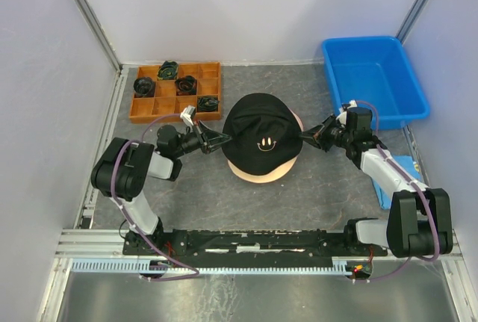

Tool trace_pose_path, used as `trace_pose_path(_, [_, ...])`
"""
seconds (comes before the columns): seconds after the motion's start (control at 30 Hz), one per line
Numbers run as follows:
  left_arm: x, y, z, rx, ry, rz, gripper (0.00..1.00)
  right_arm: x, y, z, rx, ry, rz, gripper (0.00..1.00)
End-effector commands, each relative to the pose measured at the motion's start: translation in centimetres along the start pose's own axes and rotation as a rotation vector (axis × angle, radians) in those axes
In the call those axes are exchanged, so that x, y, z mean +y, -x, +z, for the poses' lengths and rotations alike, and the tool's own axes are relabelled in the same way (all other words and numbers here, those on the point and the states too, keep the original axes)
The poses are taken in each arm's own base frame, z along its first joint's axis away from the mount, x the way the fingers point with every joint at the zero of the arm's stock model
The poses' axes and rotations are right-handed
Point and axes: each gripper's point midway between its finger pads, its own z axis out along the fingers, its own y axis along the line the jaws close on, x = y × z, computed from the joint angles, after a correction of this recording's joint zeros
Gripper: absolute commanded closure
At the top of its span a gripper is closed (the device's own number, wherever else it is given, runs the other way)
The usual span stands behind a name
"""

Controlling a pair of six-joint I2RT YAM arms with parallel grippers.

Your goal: Stack the hats

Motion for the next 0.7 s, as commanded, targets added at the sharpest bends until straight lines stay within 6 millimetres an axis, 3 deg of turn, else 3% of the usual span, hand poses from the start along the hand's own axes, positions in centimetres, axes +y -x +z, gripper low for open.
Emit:
trace_pose_path(0.0, [8.8, -3.8, -2.5, 0.046, 0.265, -0.174, 0.97, -10.1, -0.1, -0.5, -0.046, -0.372, 0.071, 1.0])
trace_pose_path(0.1, [8.2, -3.5, -2.2, 0.04, 0.242, -0.184, 0.97, -9.9, -0.1, -0.5, -0.043, -0.364, 0.066, 1.0])
trace_pose_path(0.17, [9.0, -3.5, -2.3, 0.047, 0.296, -0.197, 0.97, -9.9, 0.1, -0.7, -0.05, -0.374, 0.056, 1.0])
trace_pose_path(0.23, [11.1, -3.8, -2.8, 0.066, 0.415, -0.209, 0.97, -10.5, 0.0, -0.9, -0.045, -0.409, 0.056, 1.0])
trace_pose_path(0.4, [11.9, -3.7, -2.9, 0.079, 0.467, -0.207, 0.97, -11.6, -0.3, -1.0, -0.04, -0.444, 0.059, 1.0])
trace_pose_path(0.53, [11.1, -3.4, -2.7, 0.081, 0.465, -0.179, 0.97, -11.7, 0.0, -1.5, -0.048, -0.472, 0.033, 1.0])
trace_pose_path(0.67, [9.0, -2.4, -1.9, 0.085, 0.442, -0.117, 0.97, -11.7, -0.2, -1.6, -0.036, -0.472, 0.025, 1.0])
